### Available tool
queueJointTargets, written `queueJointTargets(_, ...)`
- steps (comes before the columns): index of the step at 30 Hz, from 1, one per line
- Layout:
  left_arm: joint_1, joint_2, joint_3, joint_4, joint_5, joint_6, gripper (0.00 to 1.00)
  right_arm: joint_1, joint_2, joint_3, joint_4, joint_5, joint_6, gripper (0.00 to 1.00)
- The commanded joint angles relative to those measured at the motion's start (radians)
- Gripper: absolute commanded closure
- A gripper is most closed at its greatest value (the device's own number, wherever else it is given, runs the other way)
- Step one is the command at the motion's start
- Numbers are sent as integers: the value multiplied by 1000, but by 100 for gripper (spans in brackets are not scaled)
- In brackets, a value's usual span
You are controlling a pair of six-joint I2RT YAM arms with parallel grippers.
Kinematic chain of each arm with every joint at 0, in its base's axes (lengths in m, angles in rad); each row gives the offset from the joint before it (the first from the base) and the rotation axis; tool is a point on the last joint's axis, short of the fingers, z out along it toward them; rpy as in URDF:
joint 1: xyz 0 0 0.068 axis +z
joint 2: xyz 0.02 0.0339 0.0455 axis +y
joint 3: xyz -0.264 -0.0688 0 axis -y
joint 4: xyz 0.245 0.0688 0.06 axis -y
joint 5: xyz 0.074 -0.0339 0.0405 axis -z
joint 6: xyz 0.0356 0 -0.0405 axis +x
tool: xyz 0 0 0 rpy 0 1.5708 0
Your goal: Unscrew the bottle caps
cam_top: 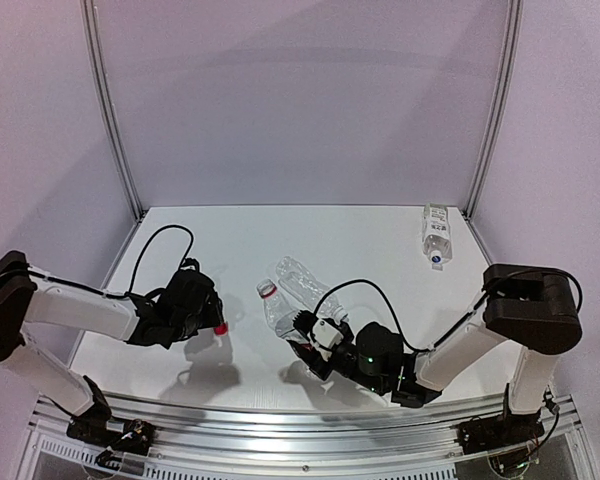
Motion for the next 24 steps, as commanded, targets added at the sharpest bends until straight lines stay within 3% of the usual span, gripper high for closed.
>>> queueJointTargets(1, 8, -29, -11, -4, -2, 28, 43, -12, -24, -14, 21, -16, 9, 55)
queueJointTargets(7, -7, -168, -21, -57, 24, 104, 24, -35, -54, -52, 47, -82, 54, 55)
queueJointTargets(12, -53, -297, -24, -86, 58, 193, 15, -58, -78, -85, 73, -147, 88, 55)
queueJointTargets(24, -204, -564, -4, -101, 229, 338, 8, -83, -99, -117, 105, -215, 121, 55)
